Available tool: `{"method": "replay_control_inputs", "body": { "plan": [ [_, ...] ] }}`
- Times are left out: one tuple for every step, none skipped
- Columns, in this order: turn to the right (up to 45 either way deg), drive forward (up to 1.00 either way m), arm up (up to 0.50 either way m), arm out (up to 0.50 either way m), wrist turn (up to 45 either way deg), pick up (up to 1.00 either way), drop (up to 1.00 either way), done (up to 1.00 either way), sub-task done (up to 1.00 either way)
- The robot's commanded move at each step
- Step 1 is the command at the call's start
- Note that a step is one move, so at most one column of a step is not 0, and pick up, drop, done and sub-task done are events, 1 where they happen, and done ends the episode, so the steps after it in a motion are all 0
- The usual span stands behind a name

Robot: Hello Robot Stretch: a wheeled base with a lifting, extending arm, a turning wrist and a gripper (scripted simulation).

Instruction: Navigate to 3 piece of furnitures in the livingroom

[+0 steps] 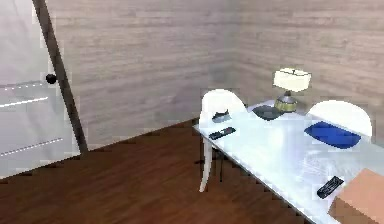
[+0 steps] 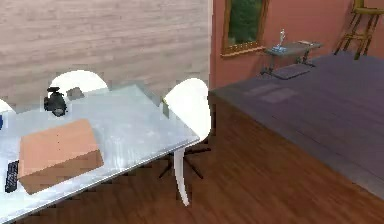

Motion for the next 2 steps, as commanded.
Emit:
{"method": "replay_control_inputs", "body": {
  "plan": [
    [-45.0,0.00,0.00,0.00,0.0,0.00,0.00,0.00,0.00],
    [-45.0,0.00,0.00,0.00,0.0,0.00,0.00,0.00,0.00]
  ]
}}
